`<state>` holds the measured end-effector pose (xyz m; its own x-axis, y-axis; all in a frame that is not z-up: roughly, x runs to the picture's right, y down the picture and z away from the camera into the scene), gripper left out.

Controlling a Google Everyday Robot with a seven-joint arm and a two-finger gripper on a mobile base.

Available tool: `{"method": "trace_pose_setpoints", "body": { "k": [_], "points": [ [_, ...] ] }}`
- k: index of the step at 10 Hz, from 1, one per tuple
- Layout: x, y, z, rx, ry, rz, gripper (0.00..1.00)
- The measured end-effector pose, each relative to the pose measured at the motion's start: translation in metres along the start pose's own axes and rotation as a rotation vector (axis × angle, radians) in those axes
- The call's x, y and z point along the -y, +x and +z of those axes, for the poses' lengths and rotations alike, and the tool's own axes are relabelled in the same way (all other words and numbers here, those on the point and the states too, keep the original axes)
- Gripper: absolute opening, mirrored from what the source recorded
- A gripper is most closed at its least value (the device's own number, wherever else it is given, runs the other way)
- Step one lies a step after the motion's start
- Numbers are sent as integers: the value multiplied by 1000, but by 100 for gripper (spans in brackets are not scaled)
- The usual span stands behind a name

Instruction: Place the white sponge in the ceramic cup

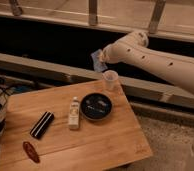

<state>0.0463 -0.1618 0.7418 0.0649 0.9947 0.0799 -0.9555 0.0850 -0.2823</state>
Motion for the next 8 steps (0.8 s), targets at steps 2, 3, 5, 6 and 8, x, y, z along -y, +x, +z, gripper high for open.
{"method": "trace_pose_setpoints", "body": {
  "k": [2, 3, 5, 6, 8],
  "points": [
    [27, -6, 3, 9, 36, 36, 9],
    [48, -9, 7, 8, 63, 60, 9],
    [69, -9, 12, 1, 91, 96, 9],
    [74, -7, 15, -2, 100, 115, 9],
    [80, -4, 20, -6, 106, 135, 9]
  ]
}}
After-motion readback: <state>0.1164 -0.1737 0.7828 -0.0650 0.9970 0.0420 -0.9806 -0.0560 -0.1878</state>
